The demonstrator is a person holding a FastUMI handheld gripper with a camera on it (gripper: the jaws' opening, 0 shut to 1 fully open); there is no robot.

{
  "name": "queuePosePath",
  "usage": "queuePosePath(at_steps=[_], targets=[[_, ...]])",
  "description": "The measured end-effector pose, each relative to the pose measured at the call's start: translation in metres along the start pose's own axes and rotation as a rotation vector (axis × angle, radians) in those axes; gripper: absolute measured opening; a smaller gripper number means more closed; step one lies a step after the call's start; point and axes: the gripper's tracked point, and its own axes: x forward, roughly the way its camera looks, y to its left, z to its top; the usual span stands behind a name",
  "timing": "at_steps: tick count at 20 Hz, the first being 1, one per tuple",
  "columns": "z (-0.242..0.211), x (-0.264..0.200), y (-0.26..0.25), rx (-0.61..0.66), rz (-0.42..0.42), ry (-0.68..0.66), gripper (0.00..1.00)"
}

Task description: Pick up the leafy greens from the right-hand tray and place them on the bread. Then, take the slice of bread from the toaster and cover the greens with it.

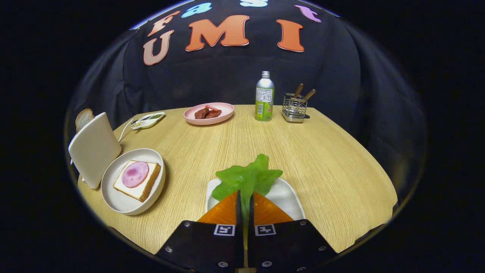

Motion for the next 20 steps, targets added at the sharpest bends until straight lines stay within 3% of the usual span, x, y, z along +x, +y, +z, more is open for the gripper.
queuePosePath(at_steps=[10,20], targets=[[0.032,-0.018,0.039,-0.023,0.059,-0.063,0.05],[0.044,-0.026,0.112,-0.072,0.170,-0.082,0.05]])
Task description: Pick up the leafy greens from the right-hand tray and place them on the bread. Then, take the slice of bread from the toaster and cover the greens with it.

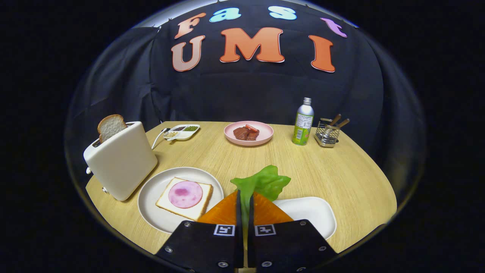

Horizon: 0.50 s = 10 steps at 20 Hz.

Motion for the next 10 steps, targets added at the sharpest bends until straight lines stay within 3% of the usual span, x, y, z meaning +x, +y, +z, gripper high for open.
queuePosePath(at_steps=[10], targets=[[0.009,0.016,0.070,-0.026,0.114,0.003,0.05]])
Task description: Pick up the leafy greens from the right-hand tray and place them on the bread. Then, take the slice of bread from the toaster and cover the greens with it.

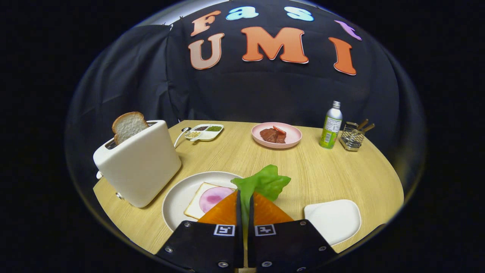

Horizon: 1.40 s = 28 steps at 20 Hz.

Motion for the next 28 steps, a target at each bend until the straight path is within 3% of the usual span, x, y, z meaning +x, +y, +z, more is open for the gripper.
queuePosePath(at_steps=[13,16,17,20,24,25,27,28], targets=[[-0.020,0.023,0.055,-0.003,0.107,0.067,0.05],[-0.025,0.023,0.055,-0.017,0.095,0.076,0.11],[-0.025,0.022,0.055,-0.021,0.091,0.077,0.18],[-0.027,0.020,0.049,-0.035,0.062,0.081,0.29],[-0.025,0.017,0.044,-0.031,0.041,0.079,0.56],[-0.024,0.016,0.043,-0.030,0.034,0.074,0.68],[-0.020,0.014,0.042,-0.028,0.025,0.064,0.83],[-0.018,0.013,0.042,-0.025,0.023,0.060,0.85]])
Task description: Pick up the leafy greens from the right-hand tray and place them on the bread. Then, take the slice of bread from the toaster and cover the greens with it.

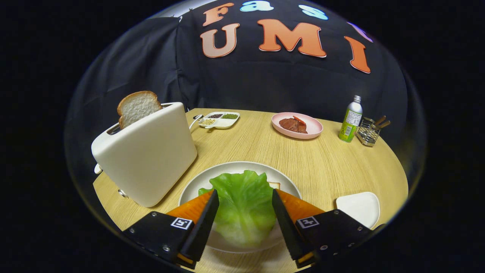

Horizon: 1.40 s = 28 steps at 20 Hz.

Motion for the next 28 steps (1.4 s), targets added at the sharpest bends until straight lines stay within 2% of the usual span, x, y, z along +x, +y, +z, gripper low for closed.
queuePosePath(at_steps=[5,14,20,28], targets=[[0.017,-0.009,0.004,-0.011,-0.012,-0.028,0.98],[0.084,-0.034,0.038,-0.052,-0.027,-0.118,0.98],[0.138,-0.048,0.092,-0.076,0.013,-0.193,0.97],[0.173,-0.045,0.158,-0.121,0.063,-0.226,0.98]])
